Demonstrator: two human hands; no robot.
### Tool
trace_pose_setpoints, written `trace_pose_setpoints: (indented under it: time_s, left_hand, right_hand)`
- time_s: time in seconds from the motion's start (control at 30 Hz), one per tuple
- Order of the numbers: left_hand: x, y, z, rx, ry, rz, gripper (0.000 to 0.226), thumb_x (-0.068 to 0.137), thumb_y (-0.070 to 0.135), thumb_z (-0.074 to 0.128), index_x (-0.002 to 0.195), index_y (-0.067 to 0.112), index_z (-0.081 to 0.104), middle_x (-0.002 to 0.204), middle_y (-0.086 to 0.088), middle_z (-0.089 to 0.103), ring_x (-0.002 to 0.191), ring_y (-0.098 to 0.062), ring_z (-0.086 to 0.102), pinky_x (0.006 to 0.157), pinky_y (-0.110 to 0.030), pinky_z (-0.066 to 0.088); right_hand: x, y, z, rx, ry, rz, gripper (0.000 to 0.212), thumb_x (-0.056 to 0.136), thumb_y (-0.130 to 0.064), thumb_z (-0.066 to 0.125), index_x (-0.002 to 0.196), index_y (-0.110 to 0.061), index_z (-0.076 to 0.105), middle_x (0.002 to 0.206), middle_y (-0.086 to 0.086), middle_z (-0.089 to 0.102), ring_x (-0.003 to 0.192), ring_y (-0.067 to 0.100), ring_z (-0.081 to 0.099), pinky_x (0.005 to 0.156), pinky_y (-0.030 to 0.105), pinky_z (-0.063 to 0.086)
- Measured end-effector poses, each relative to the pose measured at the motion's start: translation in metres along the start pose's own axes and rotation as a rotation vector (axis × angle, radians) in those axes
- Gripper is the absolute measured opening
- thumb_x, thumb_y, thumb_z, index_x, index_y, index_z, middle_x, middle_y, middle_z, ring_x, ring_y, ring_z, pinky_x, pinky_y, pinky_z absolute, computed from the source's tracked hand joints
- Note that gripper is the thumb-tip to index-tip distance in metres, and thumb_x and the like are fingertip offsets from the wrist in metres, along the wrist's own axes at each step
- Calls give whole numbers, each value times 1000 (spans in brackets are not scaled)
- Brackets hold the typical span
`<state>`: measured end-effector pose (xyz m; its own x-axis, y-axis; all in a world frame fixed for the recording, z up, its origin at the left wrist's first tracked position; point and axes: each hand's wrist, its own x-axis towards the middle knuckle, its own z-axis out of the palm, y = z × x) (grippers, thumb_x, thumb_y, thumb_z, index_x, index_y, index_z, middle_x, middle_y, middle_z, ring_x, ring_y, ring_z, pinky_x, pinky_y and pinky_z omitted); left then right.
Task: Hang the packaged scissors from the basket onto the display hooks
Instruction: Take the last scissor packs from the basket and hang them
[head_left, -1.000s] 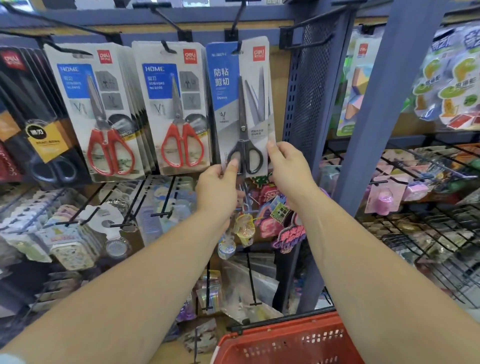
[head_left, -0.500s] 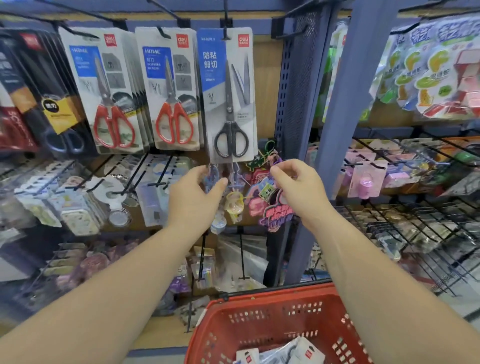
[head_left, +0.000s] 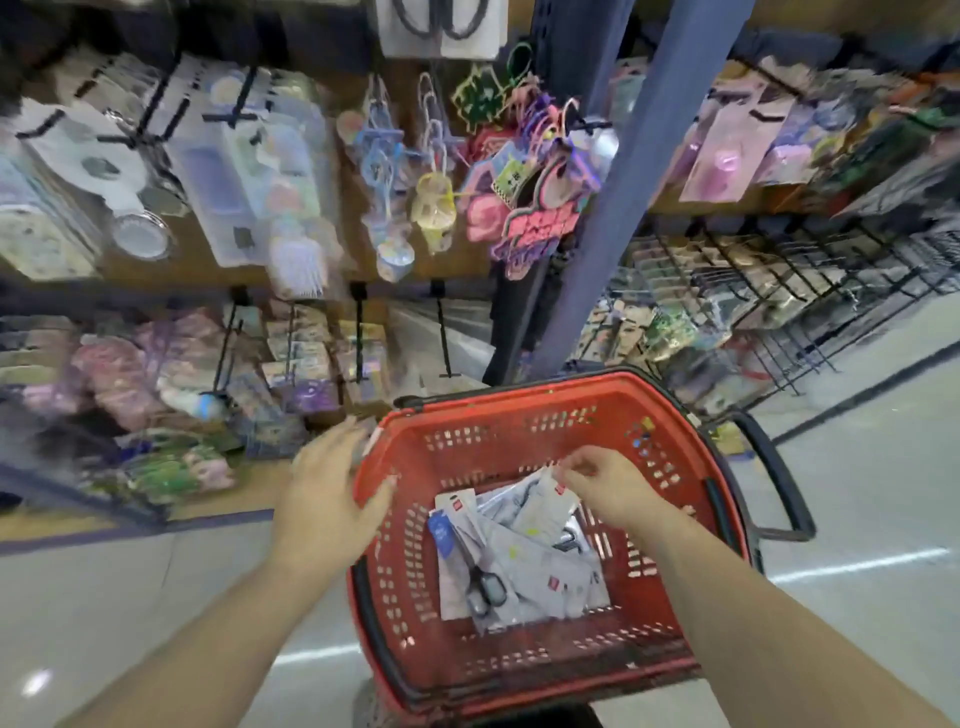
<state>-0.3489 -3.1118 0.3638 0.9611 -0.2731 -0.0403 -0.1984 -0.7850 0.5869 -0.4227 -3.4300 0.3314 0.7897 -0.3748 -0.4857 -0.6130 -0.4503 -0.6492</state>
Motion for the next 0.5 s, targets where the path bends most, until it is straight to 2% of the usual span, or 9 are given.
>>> trace_pose_setpoints:
  time_s: [0.07,0.17,0.23,0.33,0.43,0.5]
  left_hand:
    - [-12,-22,35,85,-112,-40,75,77,49,70,140,8,61,147,-17,58,133,-39,55,114,-47,43]
    - [-36,-44,78,190,-227,-129,92,75,46,86,151,8,50,162,-20,41,144,-44,44,117,-54,42]
    - [-54,-49,101,239,-243,-153,101,73,48,90,154,6,47,165,-23,35,151,-47,34,122,-57,36]
    - [-71,-49,123,270,-198,-215,106,75,55,87,159,10,40,171,-16,26,160,-40,12,128,-53,22]
    - [-75,-49,135,272,-81,-261,103,77,56,85,157,8,42,170,-15,30,158,-40,15,125,-55,23]
    - [-77,-50,140,275,-59,-278,102,81,65,70,158,5,39,170,-15,30,158,-40,17,124,-55,24]
  right_hand:
    - [1,31,7,-17,-62,83,26,92,-34,78,97,-8,72,93,9,74,83,20,64,74,31,48]
    - [10,63,13,-78,-114,154,23,92,-38,77,93,-16,70,89,0,69,84,18,62,68,29,42]
    - [27,81,19,-147,-194,168,22,92,-40,74,93,-19,69,100,3,70,95,22,65,72,29,42]
    - [58,102,31,-232,-296,194,27,94,-39,72,105,-14,73,108,6,72,99,24,67,72,27,47]
    - [84,125,46,-340,-411,220,39,97,-39,69,122,-8,72,123,9,71,114,28,66,95,35,52]
    - [100,138,56,-500,-528,190,43,101,-43,61,128,-10,69,130,7,67,120,29,63,99,35,49]
